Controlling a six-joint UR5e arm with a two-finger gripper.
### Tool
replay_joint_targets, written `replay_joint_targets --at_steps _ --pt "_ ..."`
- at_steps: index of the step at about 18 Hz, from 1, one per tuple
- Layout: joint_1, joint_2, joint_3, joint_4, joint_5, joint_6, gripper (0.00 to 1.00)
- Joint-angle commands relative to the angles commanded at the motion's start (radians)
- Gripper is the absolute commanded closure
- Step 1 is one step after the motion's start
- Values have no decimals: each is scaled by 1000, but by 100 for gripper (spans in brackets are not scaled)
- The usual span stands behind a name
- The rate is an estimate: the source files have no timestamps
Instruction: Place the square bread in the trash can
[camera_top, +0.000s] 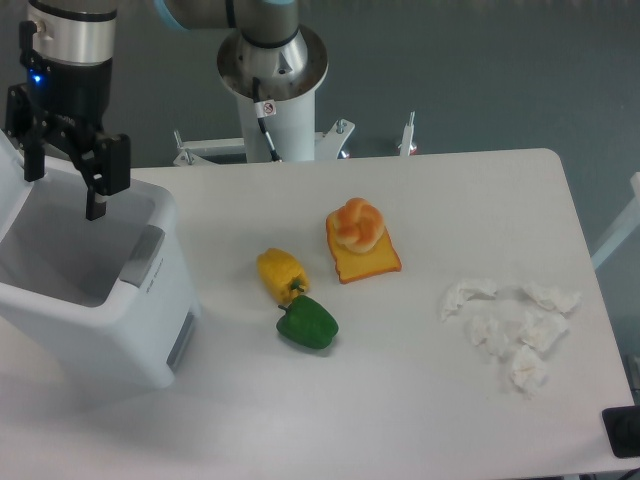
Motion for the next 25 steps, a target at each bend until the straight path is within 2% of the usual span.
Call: replay_joint_targets --at_steps 3,10,13,18,25 --pt "89 2 2 6 -2 11 0" --pt "259 -8 11 8 -6 236 0" --pt "345 -34 11 6 -5 333 0" --pt "457 -112 12 2 0 466 0" --pt "497 -201 6 -2 72 548 0"
